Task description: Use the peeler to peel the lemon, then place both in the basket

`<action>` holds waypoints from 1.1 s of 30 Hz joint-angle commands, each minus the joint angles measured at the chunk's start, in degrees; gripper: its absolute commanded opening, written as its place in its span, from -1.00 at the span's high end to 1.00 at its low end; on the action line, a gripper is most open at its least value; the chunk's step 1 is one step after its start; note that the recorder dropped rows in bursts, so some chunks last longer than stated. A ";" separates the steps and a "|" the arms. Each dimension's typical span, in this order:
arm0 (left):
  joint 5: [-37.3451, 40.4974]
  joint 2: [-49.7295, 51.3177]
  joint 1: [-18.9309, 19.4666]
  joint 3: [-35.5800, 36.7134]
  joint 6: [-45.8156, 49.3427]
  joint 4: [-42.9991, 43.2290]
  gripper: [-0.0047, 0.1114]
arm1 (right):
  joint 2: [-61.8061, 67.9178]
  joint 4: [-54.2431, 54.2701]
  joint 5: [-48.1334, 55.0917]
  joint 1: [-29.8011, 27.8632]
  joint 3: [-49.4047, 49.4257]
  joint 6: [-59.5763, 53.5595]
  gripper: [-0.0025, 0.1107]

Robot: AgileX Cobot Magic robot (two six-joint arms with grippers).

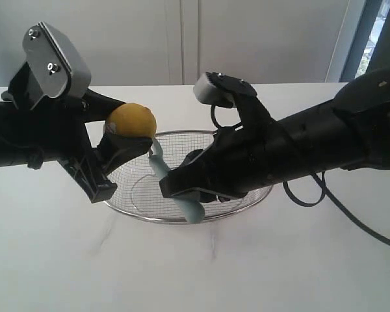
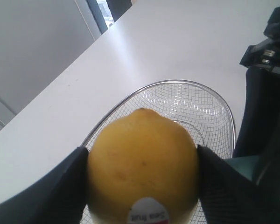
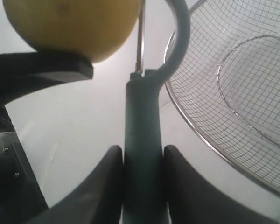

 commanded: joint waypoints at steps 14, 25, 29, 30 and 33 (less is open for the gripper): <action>1.20 -0.46 -0.25 0.02 1.91 -0.86 0.92 | -1.37 1.22 0.44 -0.01 -0.47 -0.76 0.96; 1.20 -0.46 -0.25 0.02 1.91 -0.86 0.92 | -1.38 1.22 0.44 -1.15 -0.47 -0.10 0.96; 1.20 -0.46 -0.25 0.02 1.91 -0.86 0.92 | -1.38 1.22 0.44 -2.42 -0.47 0.19 0.96; 1.20 -0.46 -0.25 0.02 1.91 -0.86 0.92 | -1.38 1.22 0.59 -2.61 -0.47 0.19 0.96; 1.20 -0.46 -0.25 0.02 1.91 -0.86 0.92 | -1.38 1.52 1.29 -2.84 -0.56 0.19 0.96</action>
